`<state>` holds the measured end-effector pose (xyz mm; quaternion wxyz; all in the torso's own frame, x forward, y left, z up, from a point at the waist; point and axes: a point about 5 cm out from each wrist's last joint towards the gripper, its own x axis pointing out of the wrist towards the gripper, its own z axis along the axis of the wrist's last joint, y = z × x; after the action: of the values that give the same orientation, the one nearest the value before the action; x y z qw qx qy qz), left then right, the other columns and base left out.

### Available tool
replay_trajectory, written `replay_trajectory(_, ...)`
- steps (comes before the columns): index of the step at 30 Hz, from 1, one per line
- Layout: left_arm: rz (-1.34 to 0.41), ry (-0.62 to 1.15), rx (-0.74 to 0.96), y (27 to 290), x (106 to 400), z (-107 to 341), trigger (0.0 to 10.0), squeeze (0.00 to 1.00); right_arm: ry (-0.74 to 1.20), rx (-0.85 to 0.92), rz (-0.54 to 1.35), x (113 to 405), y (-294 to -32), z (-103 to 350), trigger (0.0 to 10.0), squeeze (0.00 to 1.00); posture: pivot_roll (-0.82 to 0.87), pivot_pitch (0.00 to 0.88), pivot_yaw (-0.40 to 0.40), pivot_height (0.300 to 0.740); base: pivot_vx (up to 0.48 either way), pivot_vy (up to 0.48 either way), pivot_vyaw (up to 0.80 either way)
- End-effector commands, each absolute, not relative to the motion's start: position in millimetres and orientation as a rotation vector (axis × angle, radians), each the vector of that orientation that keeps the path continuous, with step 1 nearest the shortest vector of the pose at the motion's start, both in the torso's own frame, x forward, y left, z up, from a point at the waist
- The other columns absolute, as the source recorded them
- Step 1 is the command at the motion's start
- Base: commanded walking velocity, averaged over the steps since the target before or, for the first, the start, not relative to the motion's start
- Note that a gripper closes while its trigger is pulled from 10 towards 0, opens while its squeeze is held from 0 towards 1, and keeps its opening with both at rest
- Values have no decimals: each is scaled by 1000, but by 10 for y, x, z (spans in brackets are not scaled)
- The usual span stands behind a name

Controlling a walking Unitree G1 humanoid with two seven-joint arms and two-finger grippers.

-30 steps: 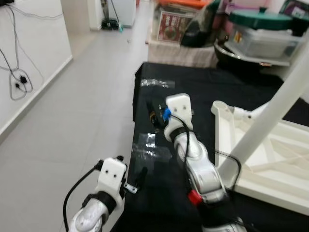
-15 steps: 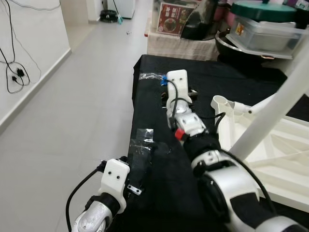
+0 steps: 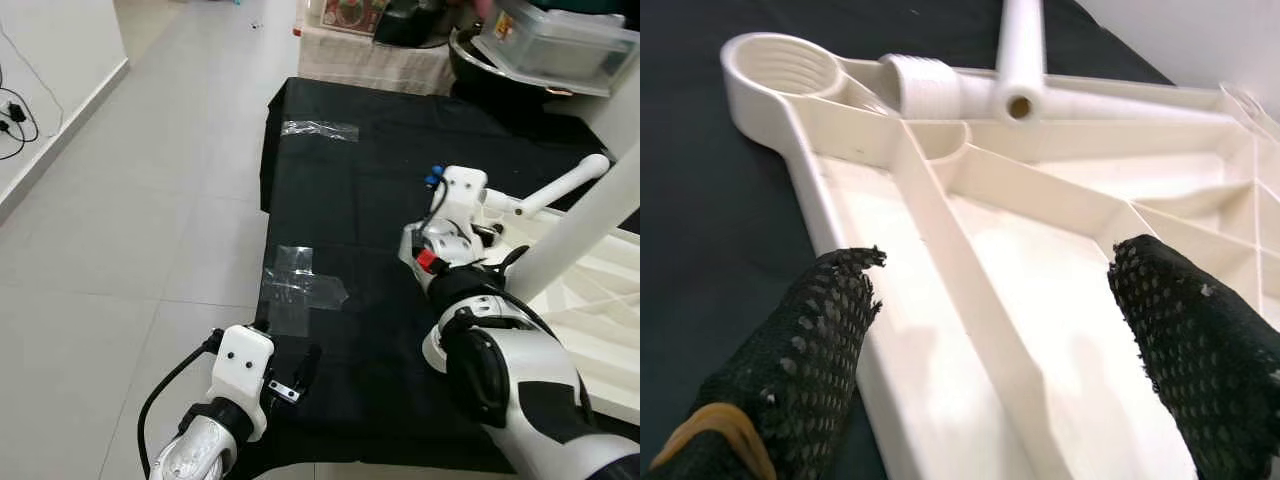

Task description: Building children table

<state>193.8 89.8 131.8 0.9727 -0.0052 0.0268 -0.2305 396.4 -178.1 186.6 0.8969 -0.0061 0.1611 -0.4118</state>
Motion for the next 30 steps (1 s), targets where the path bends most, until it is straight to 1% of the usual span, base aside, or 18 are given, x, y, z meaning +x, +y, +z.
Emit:
replay_trajectory(1,-472,69,-33,868,1918,1311,10000,0,294,-2,-918,3933,-1901,1900,10000,0,62,141,-178,740,0,0,0)
replay_trajectory(2,-476,73,-34,865,1928,1300,10000,0,248,-7,-963,3871,-2025,1944,10000,0,62,136,-174,740,0,0,0)
replay_trajectory(3,-477,75,-34,864,1931,1296,10000,0,234,-15,-986,3838,-2077,1960,10000,0,62,136,-174,740,0,0,0)
replay_trajectory(8,-479,79,-32,868,1938,1285,10000,0,167,-49,-1023,3704,-2228,2008,10000,0,50,128,-164,740,0,0,0)
replay_trajectory(9,-481,81,-31,869,1944,1280,10000,0,142,-86,-1042,3595,-2341,2007,10000,0,48,124,-158,740,0,0,0)
replay_trajectory(10,-481,81,-31,869,1944,1280,10000,0,142,-86,-1042,3595,-2341,2007,10000,0,48,124,-158,740,0,0,0)
replay_trajectory(11,-482,82,-30,869,1948,1277,10000,0,127,-111,-1058,3516,-2413,2006,10000,0,48,124,-158,740,0,0,0)
replay_trajectory(13,-484,85,-30,880,1960,1270,10000,0,160,-144,-1096,3313,-2600,1908,10000,0,41,120,-146,740,0,0,0)
replay_trajectory(14,-484,85,-30,880,1960,1270,10000,0,160,-144,-1096,3313,-2600,1908,10000,0,41,120,-146,740,0,0,0)
replay_trajectory(15,-488,85,-23,887,1969,1267,10000,0,201,-184,-1126,3097,-2759,1809,10000,0,38,120,-141,740,0,0,0)
replay_trajectory(16,-488,85,-23,887,1969,1267,10000,0,201,-184,-1126,3097,-2759,1809,10000,0,38,120,-141,740,0,0,0)
replay_trajectory(18,-490,88,-19,895,1979,1262,10000,0,222,-231,-1137,2953,-2848,1753,10000,0,43,119,-137,740,0,0,0)
replay_trajectory(21,-491,90,-19,902,1984,1258,10000,0,231,-269,-1135,2888,-2880,1728,10000,0,42,117,-133,740,0,0,0)
replay_trajectory(23,-493,92,-15,912,1990,1254,10000,0,254,-337,-1158,2749,-2977,1686,10000,0,49,115,-134,740,0,0,0)
replay_trajectory(24,-491,93,-12,921,1995,1251,10000,0,254,-320,-1113,2727,-2968,1675,10000,0,45,116,-122,740,0,0,0)
replay_trajectory(25,-491,93,-12,921,1995,1251,10000,0,254,-320,-1113,2727,-2968,1675,10000,0,45,116,-122,740,0,0,0)
replay_trajectory(27,-490,94,-10,928,2004,1249,10000,0,186,-186,-924,2911,-2771,1723,10000,0,45,114,-121,740,0,0,0)
replay_trajectory(30,-491,97,-7,926,2010,1247,10000,0,126,-81,-694,3176,-2463,1849,10000,0,55,111,-128,740,0,0,0)
